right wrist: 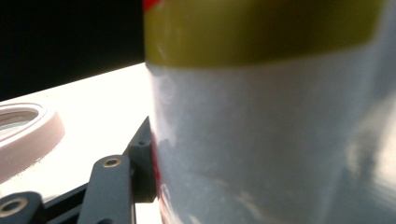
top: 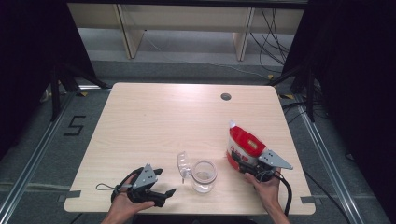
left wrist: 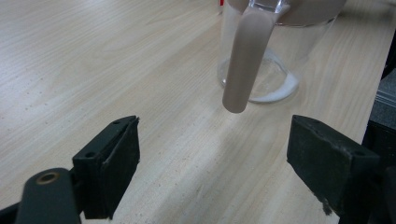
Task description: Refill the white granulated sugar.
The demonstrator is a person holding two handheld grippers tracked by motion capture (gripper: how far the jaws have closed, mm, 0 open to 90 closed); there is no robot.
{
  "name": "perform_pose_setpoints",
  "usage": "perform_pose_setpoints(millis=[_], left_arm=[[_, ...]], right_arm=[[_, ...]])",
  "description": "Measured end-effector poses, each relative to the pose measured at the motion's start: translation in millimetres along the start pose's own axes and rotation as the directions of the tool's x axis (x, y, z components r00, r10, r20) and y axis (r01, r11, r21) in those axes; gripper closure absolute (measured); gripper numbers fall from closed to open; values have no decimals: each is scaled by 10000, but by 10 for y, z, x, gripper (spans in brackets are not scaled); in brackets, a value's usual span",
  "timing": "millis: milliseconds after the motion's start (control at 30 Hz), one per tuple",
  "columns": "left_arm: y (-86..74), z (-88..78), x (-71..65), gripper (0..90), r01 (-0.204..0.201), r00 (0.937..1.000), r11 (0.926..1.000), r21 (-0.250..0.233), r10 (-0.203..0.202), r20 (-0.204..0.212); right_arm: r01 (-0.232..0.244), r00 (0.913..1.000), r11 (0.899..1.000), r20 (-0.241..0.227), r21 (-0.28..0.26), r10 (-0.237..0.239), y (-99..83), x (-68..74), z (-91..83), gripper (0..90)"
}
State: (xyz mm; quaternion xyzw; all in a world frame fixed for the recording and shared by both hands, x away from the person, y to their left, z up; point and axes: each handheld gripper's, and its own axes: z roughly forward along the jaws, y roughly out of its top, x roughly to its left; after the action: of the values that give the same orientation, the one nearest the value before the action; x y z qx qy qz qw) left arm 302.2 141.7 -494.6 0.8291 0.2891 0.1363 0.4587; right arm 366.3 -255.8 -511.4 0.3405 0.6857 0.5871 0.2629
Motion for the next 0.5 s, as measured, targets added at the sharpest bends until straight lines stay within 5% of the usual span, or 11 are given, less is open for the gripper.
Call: perform_pose_setpoints(millis=[267, 500], left_arm=[[0, 0, 1, 170, -39, 10000, 10000, 6, 39, 15], [0, 5, -8, 170, 58, 10000, 9999, -122, -57, 80]], right_arm=[[-545, 9985, 9984, -87, 121, 546, -3, 41, -6, 441], [-251, 9996, 9997, -140, 4, 251, 13, 41, -4, 466]])
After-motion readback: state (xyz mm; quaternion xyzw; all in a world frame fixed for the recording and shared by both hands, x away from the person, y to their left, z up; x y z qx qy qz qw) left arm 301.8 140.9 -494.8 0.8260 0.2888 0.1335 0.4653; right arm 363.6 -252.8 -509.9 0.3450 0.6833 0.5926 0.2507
